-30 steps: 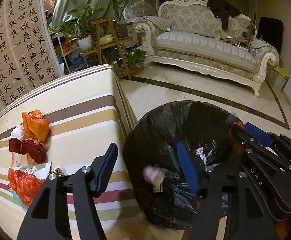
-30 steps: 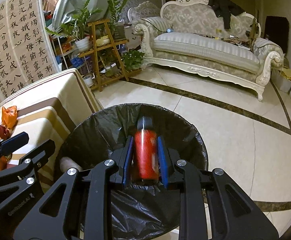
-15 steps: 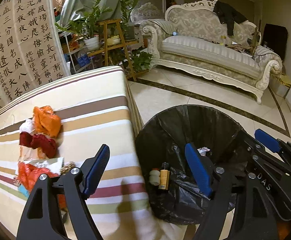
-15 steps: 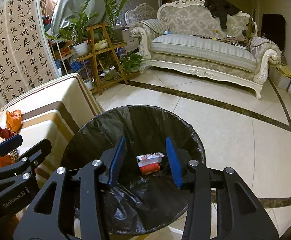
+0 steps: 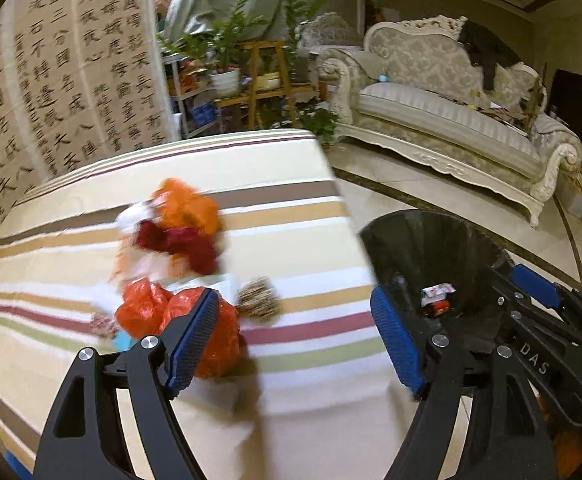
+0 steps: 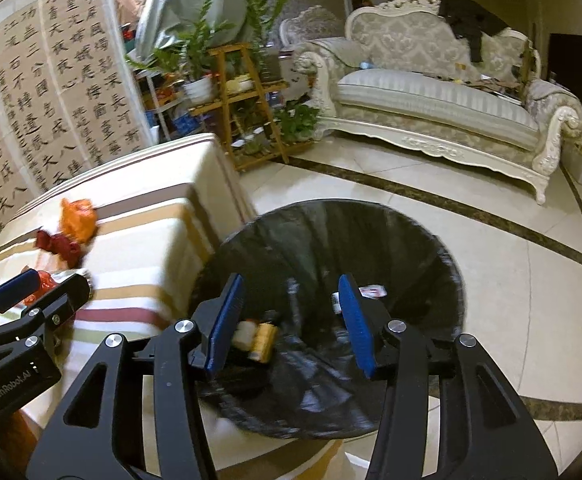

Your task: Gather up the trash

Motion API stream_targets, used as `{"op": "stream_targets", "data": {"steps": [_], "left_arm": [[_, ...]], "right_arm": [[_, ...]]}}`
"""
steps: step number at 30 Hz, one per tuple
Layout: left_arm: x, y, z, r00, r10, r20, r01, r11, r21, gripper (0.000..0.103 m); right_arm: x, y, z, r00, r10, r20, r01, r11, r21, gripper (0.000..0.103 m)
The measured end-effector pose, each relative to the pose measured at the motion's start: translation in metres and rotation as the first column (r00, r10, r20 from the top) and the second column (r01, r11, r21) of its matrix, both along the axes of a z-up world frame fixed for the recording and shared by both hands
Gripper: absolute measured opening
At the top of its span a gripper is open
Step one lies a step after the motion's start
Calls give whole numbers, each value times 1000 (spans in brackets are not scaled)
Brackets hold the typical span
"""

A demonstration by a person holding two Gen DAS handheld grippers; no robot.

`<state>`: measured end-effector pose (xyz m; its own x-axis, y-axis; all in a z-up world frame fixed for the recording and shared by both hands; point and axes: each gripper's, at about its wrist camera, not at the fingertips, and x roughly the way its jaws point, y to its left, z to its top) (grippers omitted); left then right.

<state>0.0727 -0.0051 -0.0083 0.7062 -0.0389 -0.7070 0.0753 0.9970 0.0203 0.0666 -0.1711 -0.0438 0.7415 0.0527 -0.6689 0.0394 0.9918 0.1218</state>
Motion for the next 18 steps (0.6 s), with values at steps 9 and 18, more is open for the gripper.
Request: {"op": "stream_targets", "data": {"steps": [9,18], "left_arm": [[-25,66,5,993,120,16,-120,993,-11,76],[-35,114,4,977,211,12,-211,977,-41,76]], "right_arm": [[-5,62,12,990,137,20,-136,991,-10,48],[-12,116,17,970,242,20,-241,970,-39,49]]}}
